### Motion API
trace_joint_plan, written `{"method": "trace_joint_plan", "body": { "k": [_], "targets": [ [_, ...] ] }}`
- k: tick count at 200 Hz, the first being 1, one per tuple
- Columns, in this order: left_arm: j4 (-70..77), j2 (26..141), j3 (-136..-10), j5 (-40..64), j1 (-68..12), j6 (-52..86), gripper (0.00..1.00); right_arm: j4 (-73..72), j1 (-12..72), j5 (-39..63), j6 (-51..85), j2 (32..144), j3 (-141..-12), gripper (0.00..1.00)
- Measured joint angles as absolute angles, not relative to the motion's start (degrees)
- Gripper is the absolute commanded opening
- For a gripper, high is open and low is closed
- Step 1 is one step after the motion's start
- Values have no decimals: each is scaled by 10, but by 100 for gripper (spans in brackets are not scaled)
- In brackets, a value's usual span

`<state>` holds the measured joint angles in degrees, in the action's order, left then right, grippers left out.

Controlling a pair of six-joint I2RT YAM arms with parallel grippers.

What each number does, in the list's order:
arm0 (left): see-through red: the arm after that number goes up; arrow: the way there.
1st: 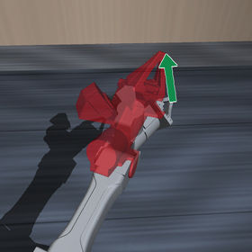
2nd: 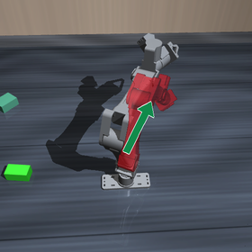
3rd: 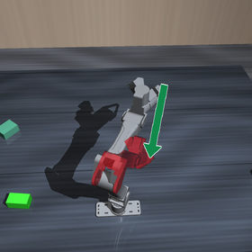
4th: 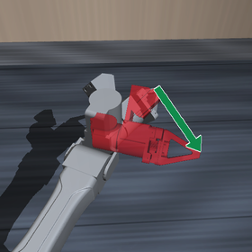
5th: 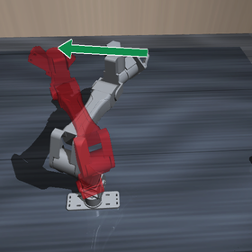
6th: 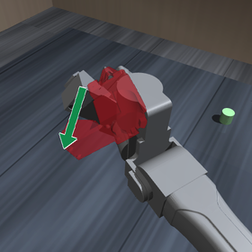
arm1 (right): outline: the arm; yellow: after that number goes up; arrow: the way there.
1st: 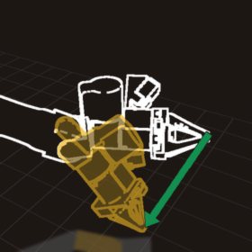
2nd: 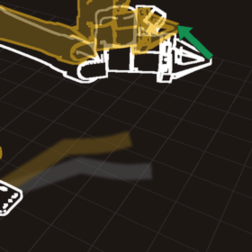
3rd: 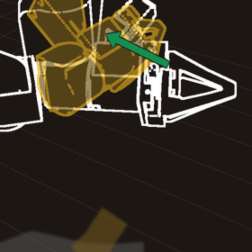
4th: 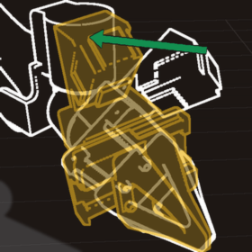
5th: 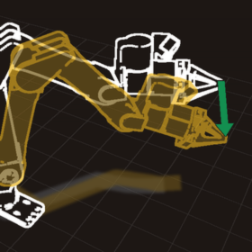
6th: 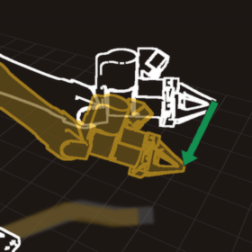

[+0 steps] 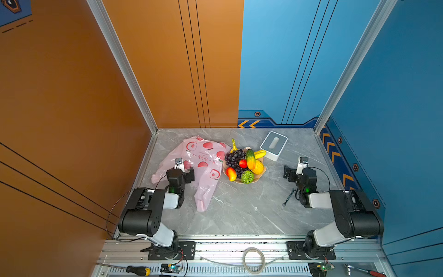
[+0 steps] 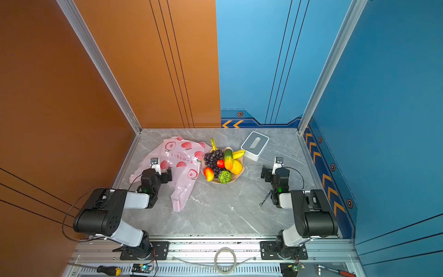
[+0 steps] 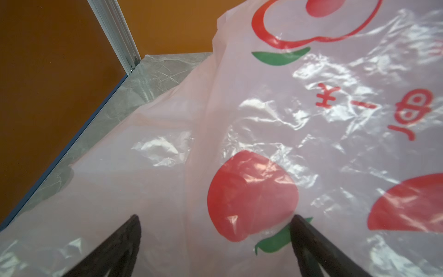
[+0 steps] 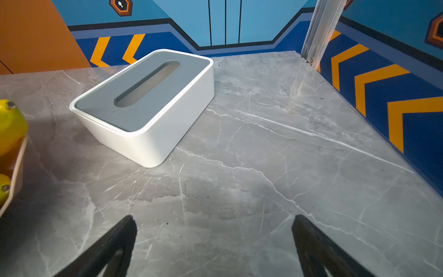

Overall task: Place the fruits into the plastic bag
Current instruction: Pick up the plastic bag from the top-left of the table.

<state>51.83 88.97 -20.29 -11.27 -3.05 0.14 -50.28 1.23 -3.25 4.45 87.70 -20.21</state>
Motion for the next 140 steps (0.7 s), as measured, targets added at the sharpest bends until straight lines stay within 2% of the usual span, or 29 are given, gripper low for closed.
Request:
{"method": "trace_joint_plan", "body": {
  "k": [140],
  "targets": [
    [532, 892, -203, -109, -25, -2, 98, -515, 11, -33, 43, 879, -203, 100]
  ]
}}
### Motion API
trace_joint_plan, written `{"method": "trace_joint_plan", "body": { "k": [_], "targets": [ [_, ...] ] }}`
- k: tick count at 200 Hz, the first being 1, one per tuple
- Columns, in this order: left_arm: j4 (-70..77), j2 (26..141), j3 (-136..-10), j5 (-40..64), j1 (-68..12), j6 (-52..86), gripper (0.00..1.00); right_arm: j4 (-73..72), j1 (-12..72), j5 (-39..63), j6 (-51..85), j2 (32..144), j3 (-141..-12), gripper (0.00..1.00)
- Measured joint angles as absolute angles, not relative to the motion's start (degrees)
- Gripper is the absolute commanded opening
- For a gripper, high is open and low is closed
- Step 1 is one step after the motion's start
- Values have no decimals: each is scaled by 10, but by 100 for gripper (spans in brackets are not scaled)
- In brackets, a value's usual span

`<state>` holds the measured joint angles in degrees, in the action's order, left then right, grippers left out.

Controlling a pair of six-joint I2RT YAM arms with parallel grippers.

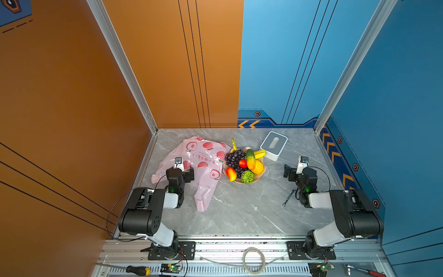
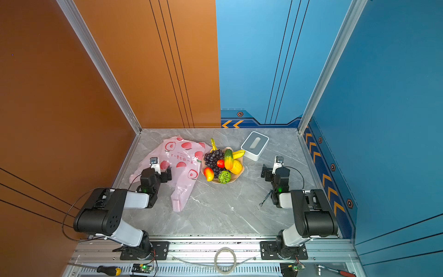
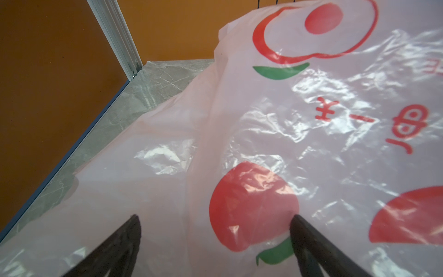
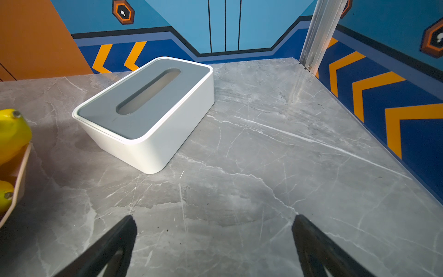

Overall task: Place the fruits into the plastic bag
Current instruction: Pick up the plastic bag from the top-left of the table.

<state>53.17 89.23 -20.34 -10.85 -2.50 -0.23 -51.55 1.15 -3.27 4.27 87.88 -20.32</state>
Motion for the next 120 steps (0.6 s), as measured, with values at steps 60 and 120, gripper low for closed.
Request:
{"method": "trace_joint_plan", "body": {
  "k": [60, 120],
  "targets": [
    [531, 893, -203, -108, -23, -2, 98, -515, 11, -33, 43, 879, -203, 100],
    [531, 893, -203, -104, -23, -2, 98, -515, 11, -33, 43, 879, -203, 100]
  ]
}}
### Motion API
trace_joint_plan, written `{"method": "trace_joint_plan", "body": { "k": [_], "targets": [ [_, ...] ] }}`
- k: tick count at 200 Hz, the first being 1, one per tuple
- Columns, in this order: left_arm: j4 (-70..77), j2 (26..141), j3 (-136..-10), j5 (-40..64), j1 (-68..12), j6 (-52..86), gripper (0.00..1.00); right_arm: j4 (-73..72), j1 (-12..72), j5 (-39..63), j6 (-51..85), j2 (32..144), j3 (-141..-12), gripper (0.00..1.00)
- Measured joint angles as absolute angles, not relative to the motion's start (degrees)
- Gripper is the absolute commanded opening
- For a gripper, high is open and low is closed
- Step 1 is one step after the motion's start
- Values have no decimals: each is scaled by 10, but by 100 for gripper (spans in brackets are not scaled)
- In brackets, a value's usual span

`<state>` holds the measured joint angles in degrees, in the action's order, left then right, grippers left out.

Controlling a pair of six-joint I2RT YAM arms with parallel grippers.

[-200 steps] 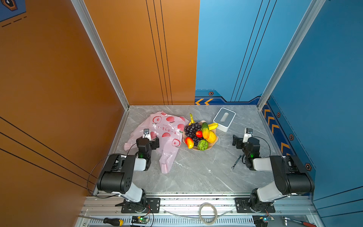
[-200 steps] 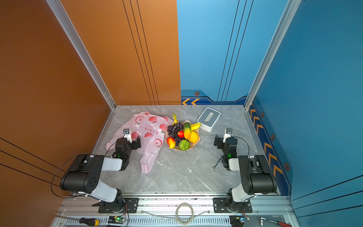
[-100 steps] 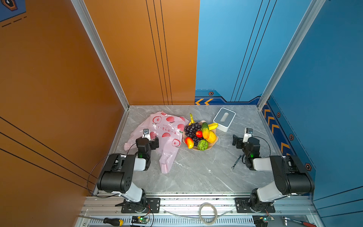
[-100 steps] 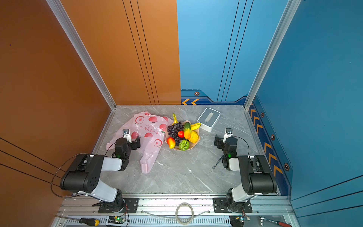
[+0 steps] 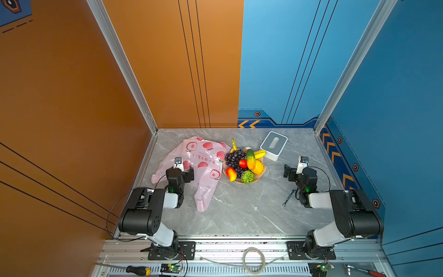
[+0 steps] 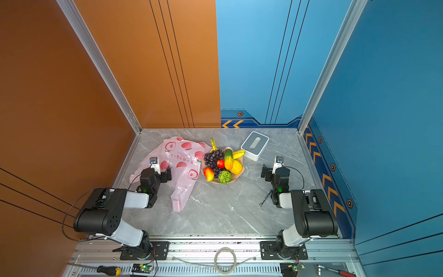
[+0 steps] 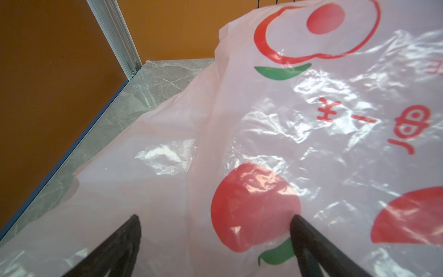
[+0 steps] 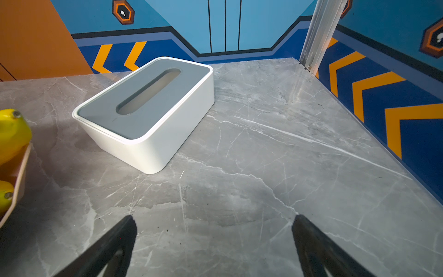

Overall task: Place the fruits into the plastic bag
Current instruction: Pick up the plastic bag from the top-left of the table.

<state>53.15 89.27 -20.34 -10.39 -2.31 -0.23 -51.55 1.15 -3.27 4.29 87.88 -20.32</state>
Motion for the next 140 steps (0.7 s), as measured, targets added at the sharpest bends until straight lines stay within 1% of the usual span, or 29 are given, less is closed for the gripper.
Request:
{"method": "trace_joint_plan", "body": {
  "k": [37, 51, 73, 105, 123, 140],
  "targets": [
    [529, 889, -203, -123, -27, -1, 98, -522, 12, -48, 43, 876, -201, 100],
    [509, 867, -203, -141, -27, 3, 98, -513, 12, -65, 45, 846, -191, 100],
    [473, 805, -206, -165, -29, 4, 98, -477, 11, -90, 50, 773, -191, 100],
    [397, 693, -219, -206, -49, 20, 98, -378, 10, -121, 87, 639, -216, 100],
    [321, 616, -243, -230, -60, 42, 98, -297, 2, -128, 129, 580, -261, 100],
    [212, 543, -293, -249, -65, 87, 98, -205, -10, -121, 170, 544, -321, 100]
  ]
}}
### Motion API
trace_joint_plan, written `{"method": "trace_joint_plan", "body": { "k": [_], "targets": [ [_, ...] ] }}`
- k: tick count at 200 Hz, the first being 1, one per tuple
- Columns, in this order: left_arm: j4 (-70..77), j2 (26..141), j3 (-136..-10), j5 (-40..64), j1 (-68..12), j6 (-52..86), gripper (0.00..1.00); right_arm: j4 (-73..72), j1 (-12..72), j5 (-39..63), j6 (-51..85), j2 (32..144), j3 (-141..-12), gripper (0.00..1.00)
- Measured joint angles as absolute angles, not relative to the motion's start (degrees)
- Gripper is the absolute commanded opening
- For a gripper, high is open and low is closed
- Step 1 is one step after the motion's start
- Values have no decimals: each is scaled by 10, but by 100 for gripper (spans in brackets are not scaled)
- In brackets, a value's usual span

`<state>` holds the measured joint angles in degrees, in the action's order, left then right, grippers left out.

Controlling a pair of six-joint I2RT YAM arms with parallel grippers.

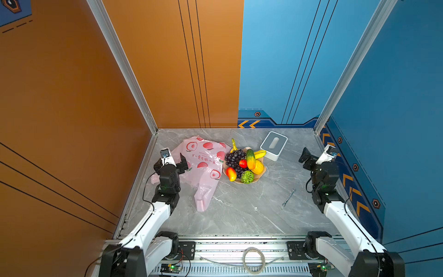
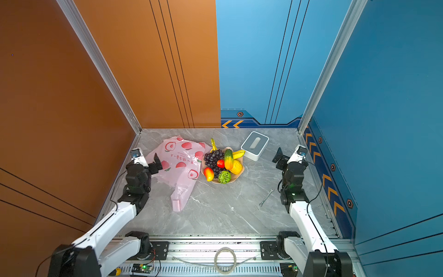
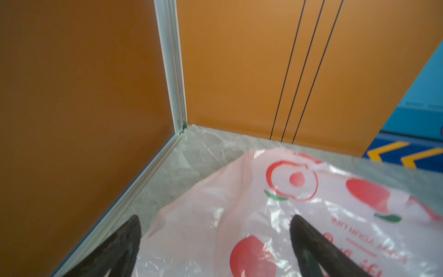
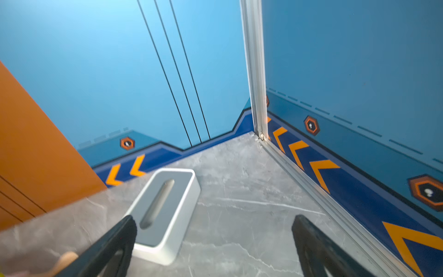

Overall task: Place the fruits into the plastic bag
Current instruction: Pick up the plastic bag from the top-left of the table.

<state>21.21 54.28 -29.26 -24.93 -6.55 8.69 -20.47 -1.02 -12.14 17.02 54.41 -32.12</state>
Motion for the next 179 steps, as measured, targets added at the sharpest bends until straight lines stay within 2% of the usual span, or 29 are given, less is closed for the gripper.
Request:
{"method": "trace_joint_plan", "body": {
  "k": [44, 87, 125, 153, 179],
  "targets": [
    [-51, 416, -440, -260, -84, 198, 98, -11, -10, -23, 256, 511, -457, 100],
    [-267, 394, -501, -199, -102, 289, 98, 126, 46, 67, 311, 544, -544, 100],
    [-375, 413, -475, -105, -132, 357, 98, 230, 177, 88, 318, 607, -612, 100],
    [-417, 427, -450, -87, -158, 376, 98, 274, 286, 78, 324, 646, -654, 100],
    [-438, 404, -441, -87, -150, 389, 98, 274, 407, 58, 361, 678, -660, 100]
  ]
}}
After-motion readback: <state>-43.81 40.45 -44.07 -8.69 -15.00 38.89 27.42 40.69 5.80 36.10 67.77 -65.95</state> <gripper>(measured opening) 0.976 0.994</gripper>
